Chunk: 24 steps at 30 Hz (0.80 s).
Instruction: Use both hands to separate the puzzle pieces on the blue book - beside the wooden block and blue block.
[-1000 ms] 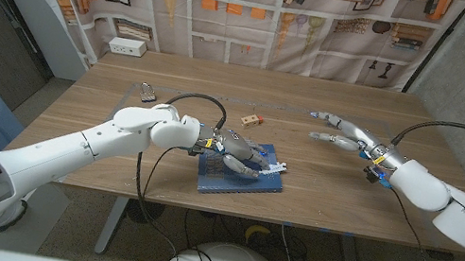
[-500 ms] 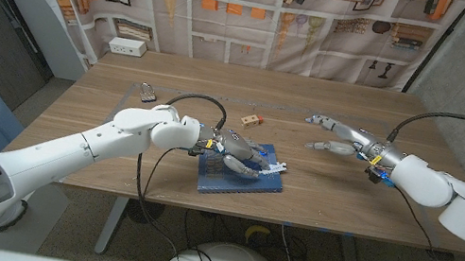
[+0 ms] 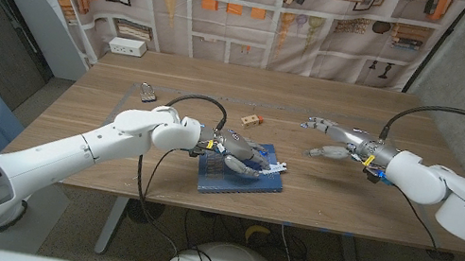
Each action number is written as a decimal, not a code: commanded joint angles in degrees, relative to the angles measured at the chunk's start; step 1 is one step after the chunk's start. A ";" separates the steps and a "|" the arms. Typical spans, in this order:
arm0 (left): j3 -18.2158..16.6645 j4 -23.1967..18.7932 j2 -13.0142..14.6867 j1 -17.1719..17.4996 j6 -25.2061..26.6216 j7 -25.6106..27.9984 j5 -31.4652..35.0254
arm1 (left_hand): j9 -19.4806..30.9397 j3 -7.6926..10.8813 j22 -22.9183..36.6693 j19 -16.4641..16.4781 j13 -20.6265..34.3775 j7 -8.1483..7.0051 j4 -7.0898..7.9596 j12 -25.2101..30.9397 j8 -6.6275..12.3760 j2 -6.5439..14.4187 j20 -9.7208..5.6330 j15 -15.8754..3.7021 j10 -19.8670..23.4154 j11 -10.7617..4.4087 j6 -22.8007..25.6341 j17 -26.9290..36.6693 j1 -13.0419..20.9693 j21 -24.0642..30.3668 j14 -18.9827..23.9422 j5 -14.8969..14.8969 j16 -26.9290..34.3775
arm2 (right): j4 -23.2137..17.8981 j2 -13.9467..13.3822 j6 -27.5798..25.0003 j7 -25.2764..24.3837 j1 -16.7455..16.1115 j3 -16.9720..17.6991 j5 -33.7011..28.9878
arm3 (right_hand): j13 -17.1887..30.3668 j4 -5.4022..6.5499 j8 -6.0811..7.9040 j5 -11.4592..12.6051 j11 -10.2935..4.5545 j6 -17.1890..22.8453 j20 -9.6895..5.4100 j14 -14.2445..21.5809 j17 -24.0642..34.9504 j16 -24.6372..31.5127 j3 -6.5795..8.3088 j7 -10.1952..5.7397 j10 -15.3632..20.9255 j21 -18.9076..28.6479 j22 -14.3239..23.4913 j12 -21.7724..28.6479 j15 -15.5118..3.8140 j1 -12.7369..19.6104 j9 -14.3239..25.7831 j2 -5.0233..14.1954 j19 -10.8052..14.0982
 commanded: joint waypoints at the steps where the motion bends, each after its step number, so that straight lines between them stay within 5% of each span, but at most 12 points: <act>1: -0.13 -0.91 0.11 0.69 1.25 0.34 0.38 | 0.23 0.41 -0.03 -6.89 0.21 0.70 -0.04 0.11 0.25 6.66 -4.21 -4.39 1.55 0.90 1.37 0.08 0.62 0.14 0.40 -0.08 -0.11 | -4.38 -0.90 -5.82 2.93 2.27 -3.74 -8.18 | 0.19 0.22 0.47 0.20 -0.08 0.17 0.31 -0.43 0.14 -0.13 0.52 -0.55 -1.06 0.01 0.15 0.07 0.35 0.90 0.25 -0.40 -0.17; 24: -0.23 -2.13 0.49 1.47 2.43 -0.10 0.65 | 0.24 1.03 -0.05 -6.39 0.22 0.22 -0.10 0.01 0.25 6.65 -4.05 -4.46 2.11 1.00 2.25 0.06 0.68 0.11 1.04 -0.13 -0.17 | -7.36 1.35 -11.03 5.62 2.45 -8.07 -22.03 | 0.28 0.51 2.43 0.01 -0.09 3.23 0.24 0.07 0.36 0.60 1.04 -2.16 -0.91 0.52 0.17 0.77 0.30 2.69 0.89 -1.31 0.42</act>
